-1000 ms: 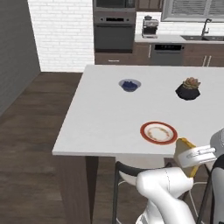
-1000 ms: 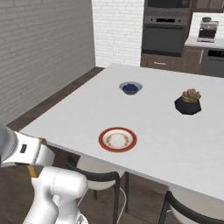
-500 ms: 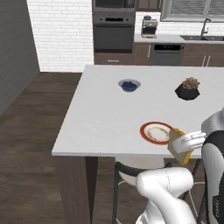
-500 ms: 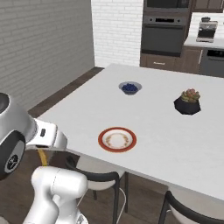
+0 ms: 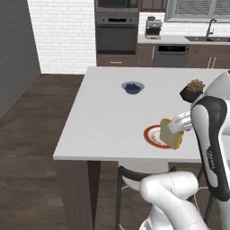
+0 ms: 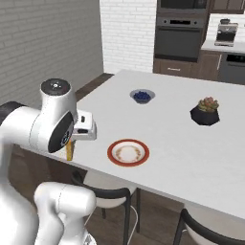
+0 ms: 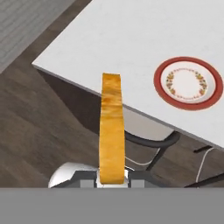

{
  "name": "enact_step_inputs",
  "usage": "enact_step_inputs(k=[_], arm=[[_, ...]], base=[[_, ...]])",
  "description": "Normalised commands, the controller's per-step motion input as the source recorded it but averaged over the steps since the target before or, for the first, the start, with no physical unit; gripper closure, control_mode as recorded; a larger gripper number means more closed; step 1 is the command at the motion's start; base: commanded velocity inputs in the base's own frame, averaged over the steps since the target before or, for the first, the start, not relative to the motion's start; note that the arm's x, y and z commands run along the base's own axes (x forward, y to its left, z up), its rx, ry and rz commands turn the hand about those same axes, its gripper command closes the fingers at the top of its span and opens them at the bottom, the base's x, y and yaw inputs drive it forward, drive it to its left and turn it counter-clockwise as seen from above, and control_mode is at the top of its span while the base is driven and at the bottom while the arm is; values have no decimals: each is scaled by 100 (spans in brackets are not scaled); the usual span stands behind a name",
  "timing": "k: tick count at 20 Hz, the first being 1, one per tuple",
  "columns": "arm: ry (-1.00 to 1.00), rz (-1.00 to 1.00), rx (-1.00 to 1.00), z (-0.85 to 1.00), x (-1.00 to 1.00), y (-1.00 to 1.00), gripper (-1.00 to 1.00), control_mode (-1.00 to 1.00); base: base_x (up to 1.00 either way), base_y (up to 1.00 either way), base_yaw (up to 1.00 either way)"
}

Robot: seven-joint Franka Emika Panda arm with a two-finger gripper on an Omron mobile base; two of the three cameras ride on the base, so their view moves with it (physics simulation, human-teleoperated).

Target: Start the toaster. Once the lever pops up, take the bread to the plate on the dining counter.

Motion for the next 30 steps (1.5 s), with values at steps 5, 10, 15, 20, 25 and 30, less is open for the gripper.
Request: enact_step_inputs(k=[5, 10, 15, 20, 25, 30], arm=[[14, 6, 0, -33, 95, -40, 100, -100], [8, 4, 10, -40, 31, -67, 100, -100], [3, 0, 11, -29, 59, -19, 100, -100], [0, -3, 9, -22, 68, 2, 100, -100], [7, -2, 2, -46, 51, -1, 100, -100], [11, 0, 0, -42, 31, -5, 100, -100]], base=[[0, 0, 0], [0, 0, 0], [0, 0, 0], [0, 0, 0], [0, 0, 0], [0, 0, 0]])
